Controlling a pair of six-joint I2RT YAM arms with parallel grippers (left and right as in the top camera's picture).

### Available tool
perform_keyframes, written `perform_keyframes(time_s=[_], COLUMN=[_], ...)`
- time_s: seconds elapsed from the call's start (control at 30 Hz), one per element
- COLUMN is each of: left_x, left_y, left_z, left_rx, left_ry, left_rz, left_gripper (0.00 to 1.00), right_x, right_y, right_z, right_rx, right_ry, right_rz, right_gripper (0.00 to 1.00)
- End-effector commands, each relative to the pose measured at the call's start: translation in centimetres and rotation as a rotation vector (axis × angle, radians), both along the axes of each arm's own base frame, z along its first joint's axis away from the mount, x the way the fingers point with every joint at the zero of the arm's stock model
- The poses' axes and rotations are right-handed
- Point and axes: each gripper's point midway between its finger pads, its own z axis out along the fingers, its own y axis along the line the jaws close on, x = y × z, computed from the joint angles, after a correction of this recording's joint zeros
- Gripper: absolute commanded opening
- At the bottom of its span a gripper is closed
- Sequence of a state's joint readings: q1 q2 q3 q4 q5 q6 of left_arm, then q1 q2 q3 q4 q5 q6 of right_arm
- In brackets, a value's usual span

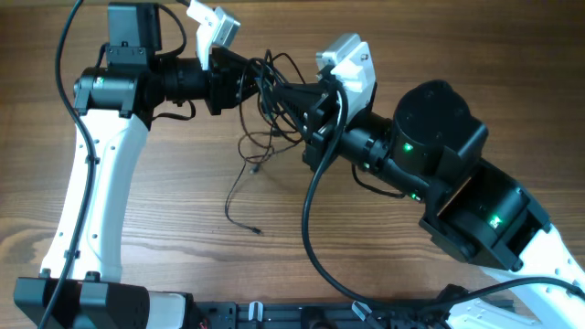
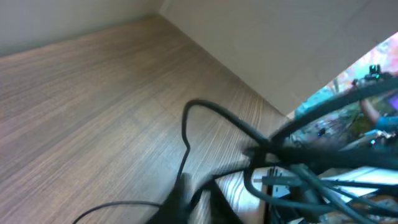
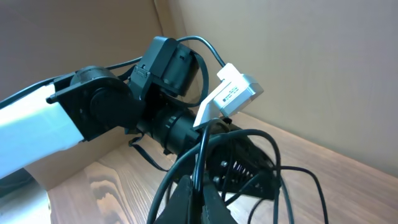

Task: Untangle cables

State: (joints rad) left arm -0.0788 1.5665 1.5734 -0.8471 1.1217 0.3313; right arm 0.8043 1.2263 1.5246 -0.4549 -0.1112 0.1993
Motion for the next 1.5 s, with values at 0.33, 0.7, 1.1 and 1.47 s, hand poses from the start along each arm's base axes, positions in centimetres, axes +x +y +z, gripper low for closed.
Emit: perform_keyframes(time_s=[0.33, 0.7, 1.1, 1.47], left_x=[4.2, -0.3, 0.8, -2.0], left_y=[16.5, 31.8, 22.5, 11.8], left_z=[-6.0, -5.7, -3.6, 7.2], left_rx=[0.202, -0.013, -0.084, -0.406], left_ry=[0.365, 0.508, 0.449, 0.206], left_rz=[0.678, 1.048, 0.704, 0.156], left_gripper=[0.04, 0.04, 0.04, 0.04], right_x=[3.4, 2.4, 3.7, 5.6], right_y=[-10.4, -23.2, -9.6, 0.0], right_z=[-0.4, -0.9, -8.4, -22.0], right_rx=[-0.125, -0.296, -0.335, -0.686], right_ry=[-0.021, -0.067, 0.213, 0.262], right_rz=[-0.573, -1.266, -0.390, 0.175], right_gripper=[0.04, 0.07, 0.64, 1.00])
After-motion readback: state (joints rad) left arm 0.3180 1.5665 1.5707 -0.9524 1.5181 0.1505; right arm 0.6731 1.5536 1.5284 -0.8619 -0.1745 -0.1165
